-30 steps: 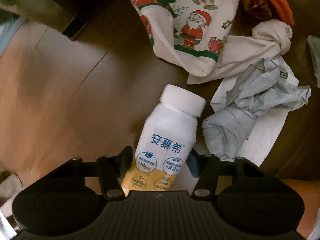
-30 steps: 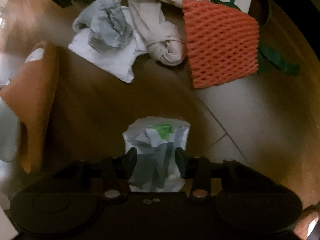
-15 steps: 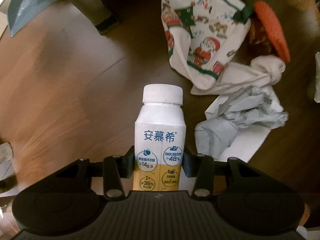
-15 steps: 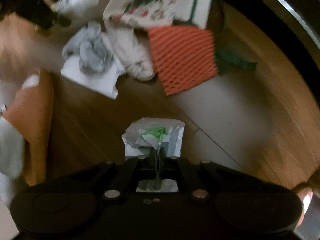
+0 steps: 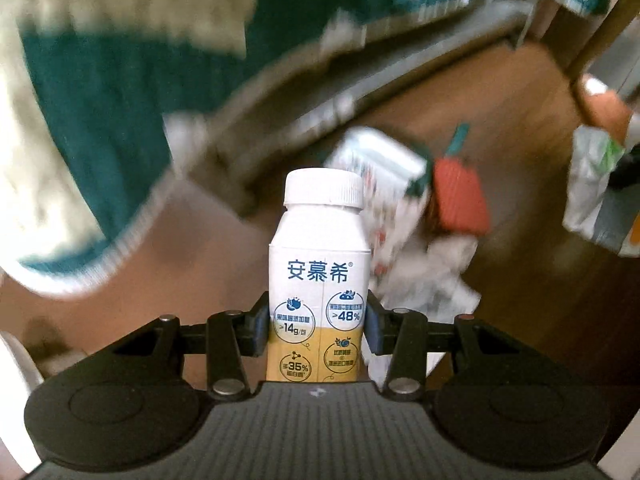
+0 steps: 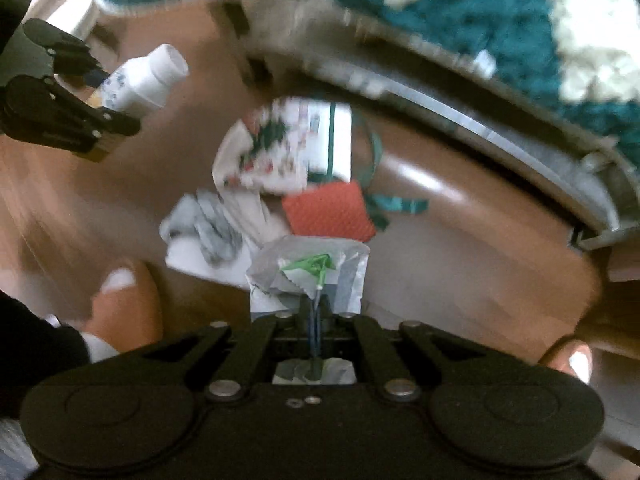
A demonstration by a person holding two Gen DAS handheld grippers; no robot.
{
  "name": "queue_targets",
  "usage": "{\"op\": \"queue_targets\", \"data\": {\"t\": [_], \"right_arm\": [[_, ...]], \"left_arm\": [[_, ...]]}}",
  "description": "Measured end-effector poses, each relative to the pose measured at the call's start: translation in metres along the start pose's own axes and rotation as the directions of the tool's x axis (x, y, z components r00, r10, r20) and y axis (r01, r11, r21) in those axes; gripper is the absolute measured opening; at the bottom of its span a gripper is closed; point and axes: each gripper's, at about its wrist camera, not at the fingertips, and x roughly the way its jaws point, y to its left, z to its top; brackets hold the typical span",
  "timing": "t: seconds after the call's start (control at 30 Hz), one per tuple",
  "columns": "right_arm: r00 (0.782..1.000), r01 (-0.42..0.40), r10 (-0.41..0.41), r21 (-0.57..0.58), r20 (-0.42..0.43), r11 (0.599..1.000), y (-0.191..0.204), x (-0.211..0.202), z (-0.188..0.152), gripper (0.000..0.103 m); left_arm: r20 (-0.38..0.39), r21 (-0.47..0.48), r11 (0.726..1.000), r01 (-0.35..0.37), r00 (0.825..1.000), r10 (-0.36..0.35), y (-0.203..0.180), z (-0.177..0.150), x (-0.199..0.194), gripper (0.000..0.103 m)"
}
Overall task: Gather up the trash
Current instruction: 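Carry the yogurt bottle and plastic bag up toward the teal bin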
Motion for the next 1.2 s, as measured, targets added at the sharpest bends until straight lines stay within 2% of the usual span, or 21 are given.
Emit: {"op": "queue_targets", "data": {"t": [0.1, 0.23, 0.33, 0.53, 0.63, 0.77, 0.83, 0.93, 1.1, 1.2], "right_arm": [[0.997, 0.003, -0.006, 0.029, 0.081, 1.000, -0.003, -0.040, 0.007, 0.002], [0.978, 0.023, -0.037, 0.071, 0.205, 0.997, -0.011, -0.100, 0.013, 0.002], [0.956, 0.027, -0.053, 0.094, 0.289, 0.995, -0.018, -0.145, 0.014, 0.002], [0.893, 0.030, -0.090, 0.141, 0.441, 0.990, -0.030, -0.237, 0.002, 0.002], [0.857, 0.037, -0.117, 0.167, 0.502, 0.985, -0.036, -0.282, -0.011, 0.002], [0.797, 0.054, -0.160, 0.196, 0.582, 0.979, -0.044, -0.341, -0.036, 0.002], [0.767, 0.053, -0.178, 0.215, 0.616, 0.975, -0.049, -0.368, -0.048, 0.002], [0.720, 0.061, -0.202, 0.230, 0.664, 0.971, -0.055, -0.404, -0.068, 0.002], [0.634, 0.126, -0.269, 0.246, 0.725, 0.961, -0.072, -0.465, -0.104, 0.001], [0.598, 0.160, -0.323, 0.286, 0.733, 0.945, -0.087, -0.497, -0.125, 0.001]], "left_arm": [[0.080, 0.025, 0.999, -0.024, 0.997, 0.022, -0.005, 0.027, -0.037, 0.044], [0.190, 0.034, 0.999, -0.028, 0.981, 0.021, -0.017, 0.056, -0.095, 0.044], [0.256, 0.023, 0.999, -0.023, 0.966, 0.016, -0.029, 0.072, -0.136, 0.044], [0.360, -0.019, 1.000, -0.018, 0.933, 0.024, -0.058, 0.095, -0.216, 0.044], [0.412, -0.028, 0.999, -0.018, 0.911, 0.028, -0.073, 0.104, -0.260, 0.044], [0.477, -0.030, 0.999, -0.020, 0.878, 0.032, -0.101, 0.116, -0.306, 0.044], [0.515, -0.032, 0.999, -0.023, 0.856, 0.036, -0.120, 0.122, -0.329, 0.044], [0.557, -0.038, 0.999, 0.005, 0.830, 0.017, -0.145, 0.133, -0.360, 0.044], [0.625, -0.011, 0.999, 0.040, 0.780, -0.024, -0.189, 0.155, -0.411, 0.044], [0.654, 0.024, 0.999, 0.047, 0.755, -0.052, -0.220, 0.173, -0.438, 0.044]]}}
